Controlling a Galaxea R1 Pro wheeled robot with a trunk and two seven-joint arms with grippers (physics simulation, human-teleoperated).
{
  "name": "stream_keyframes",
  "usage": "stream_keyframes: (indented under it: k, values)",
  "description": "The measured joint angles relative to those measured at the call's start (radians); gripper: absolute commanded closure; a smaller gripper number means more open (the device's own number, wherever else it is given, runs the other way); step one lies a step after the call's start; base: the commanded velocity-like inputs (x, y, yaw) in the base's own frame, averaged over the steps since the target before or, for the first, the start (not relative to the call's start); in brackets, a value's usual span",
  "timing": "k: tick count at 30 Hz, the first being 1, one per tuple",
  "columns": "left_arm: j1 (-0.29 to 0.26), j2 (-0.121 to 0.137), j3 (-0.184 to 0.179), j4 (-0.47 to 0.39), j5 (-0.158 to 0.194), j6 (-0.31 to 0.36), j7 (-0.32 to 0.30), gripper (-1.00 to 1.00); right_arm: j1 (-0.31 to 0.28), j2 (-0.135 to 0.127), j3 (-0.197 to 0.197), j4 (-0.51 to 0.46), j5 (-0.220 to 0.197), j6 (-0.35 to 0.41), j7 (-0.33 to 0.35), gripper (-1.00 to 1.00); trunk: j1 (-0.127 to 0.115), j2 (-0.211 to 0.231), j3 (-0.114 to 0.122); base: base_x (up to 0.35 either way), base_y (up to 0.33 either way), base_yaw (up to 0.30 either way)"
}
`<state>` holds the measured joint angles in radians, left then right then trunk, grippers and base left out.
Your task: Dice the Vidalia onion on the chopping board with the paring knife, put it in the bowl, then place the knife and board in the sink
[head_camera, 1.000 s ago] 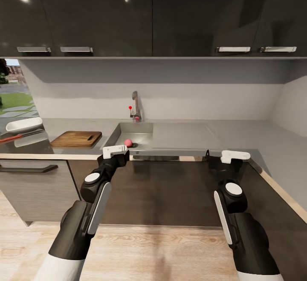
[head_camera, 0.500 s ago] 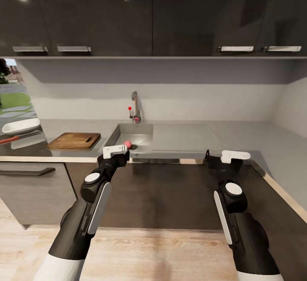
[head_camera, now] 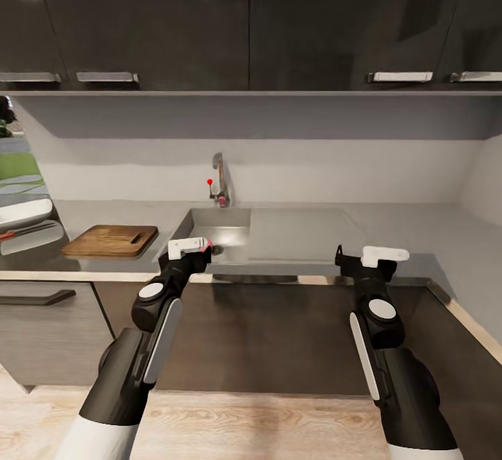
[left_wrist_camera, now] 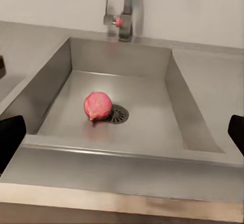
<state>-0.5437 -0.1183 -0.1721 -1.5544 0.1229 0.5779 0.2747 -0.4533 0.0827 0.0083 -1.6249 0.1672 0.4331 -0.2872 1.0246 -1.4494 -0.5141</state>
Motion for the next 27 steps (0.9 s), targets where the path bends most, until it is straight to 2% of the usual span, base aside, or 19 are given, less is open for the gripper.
stream_keyframes:
  k: [17, 27]
  values:
    - [0.000, 0.004, 0.000, 0.001, -0.003, 0.005, 0.000, -1.00, 0.000, 0.000, 0.000, 0.000, -0.001, 0.000, 0.000, -1.00, 0.000, 0.000, 0.000, 0.211, 0.000, 0.000]
    - [0.000, 0.011, -0.001, 0.002, -0.016, 0.006, 0.000, -1.00, 0.000, 0.000, 0.000, 0.000, -0.001, 0.001, 0.000, -1.00, 0.000, 0.000, 0.000, 0.146, 0.000, 0.000]
